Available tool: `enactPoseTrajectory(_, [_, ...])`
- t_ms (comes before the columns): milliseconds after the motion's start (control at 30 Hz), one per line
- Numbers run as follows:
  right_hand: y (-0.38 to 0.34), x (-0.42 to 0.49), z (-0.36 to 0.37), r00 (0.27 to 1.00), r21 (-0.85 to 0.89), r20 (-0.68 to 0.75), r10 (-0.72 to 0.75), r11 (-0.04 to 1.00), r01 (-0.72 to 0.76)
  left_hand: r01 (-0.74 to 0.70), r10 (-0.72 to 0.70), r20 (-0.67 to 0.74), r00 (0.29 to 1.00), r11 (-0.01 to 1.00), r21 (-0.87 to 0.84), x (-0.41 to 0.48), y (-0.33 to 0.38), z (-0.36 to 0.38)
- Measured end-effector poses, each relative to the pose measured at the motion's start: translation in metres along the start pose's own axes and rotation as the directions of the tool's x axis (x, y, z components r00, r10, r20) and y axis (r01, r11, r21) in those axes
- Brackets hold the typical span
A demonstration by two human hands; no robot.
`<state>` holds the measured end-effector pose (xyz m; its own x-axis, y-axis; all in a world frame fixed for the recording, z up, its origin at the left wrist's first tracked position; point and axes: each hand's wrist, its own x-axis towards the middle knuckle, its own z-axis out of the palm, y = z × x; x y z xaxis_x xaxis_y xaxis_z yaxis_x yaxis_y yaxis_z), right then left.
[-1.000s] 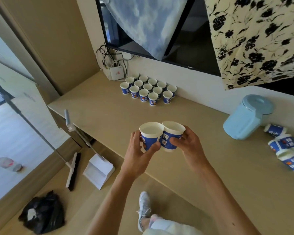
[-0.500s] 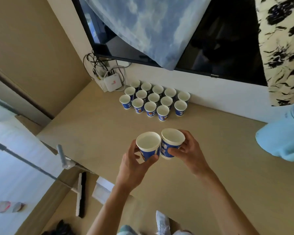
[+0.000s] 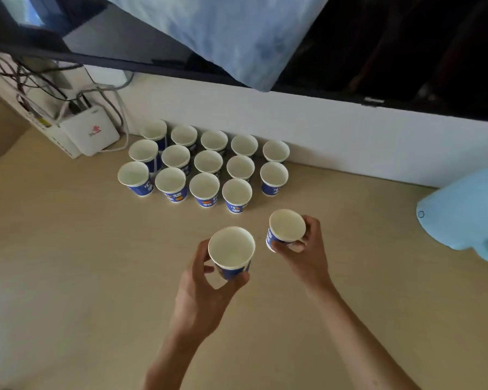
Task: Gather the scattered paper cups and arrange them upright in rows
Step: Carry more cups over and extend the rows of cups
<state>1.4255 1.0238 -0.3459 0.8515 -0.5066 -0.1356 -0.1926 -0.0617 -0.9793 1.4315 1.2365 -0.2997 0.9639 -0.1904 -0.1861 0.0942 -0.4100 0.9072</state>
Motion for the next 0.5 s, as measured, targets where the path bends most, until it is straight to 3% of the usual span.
enactPoseTrajectory(500, [0.06, 0.071, 0.044, 0.978, -0.074, -0.115, -0.173, 0.983, 0.165, -0.118, 0.119, 0.024, 0.993, 0.992, -0.039, 0.054, -0.068, 0.01])
